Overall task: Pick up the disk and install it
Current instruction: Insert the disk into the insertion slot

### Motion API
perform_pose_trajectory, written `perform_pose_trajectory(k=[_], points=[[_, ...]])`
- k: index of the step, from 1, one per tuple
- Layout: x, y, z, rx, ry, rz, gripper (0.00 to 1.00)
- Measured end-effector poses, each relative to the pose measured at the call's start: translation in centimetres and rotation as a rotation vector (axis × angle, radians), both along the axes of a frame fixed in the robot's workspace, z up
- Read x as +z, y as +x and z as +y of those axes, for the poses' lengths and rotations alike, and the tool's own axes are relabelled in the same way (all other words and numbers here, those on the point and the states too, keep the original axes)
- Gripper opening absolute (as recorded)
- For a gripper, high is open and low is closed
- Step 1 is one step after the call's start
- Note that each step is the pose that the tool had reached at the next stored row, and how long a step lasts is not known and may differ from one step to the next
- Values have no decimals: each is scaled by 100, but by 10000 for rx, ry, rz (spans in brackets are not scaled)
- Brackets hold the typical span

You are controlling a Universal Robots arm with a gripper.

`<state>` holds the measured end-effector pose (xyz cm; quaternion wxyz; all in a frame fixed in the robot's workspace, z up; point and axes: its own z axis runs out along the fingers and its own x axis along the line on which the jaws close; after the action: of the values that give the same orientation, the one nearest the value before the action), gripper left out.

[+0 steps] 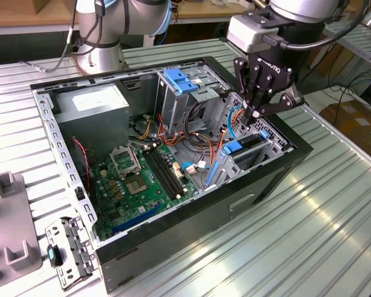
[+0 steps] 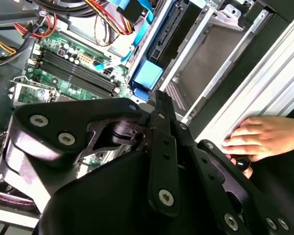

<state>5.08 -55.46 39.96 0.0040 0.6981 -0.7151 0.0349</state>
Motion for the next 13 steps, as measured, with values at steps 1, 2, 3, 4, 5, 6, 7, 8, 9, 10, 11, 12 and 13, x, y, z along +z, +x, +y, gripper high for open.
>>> perform_pose_trajectory(k=[1, 2, 3, 4, 5, 6, 7, 8, 9, 10, 11, 12, 13], points=[[-39, 1, -19, -1, 1, 0, 11], [-82, 7, -32, -1, -1, 0, 11], [-122, 15, -38, -5, 0, 0, 11], [-159, 24, -42, -7, 1, 0, 11], [-194, 28, -44, -7, 0, 0, 11], [-206, 28, -44, -8, 0, 0, 11], [-207, 28, -44, -8, -3, 1, 11], [-207, 29, -44, -7, -1, 0, 11], [-207, 29, -44, -7, -3, 1, 11], [-208, 29, -44, -7, -2, 0, 11], [-208, 29, -44, -6, -1, 0, 11], [-209, 29, -44, -7, -1, 0, 11], [-209, 29, -44, -7, -1, 0, 11]])
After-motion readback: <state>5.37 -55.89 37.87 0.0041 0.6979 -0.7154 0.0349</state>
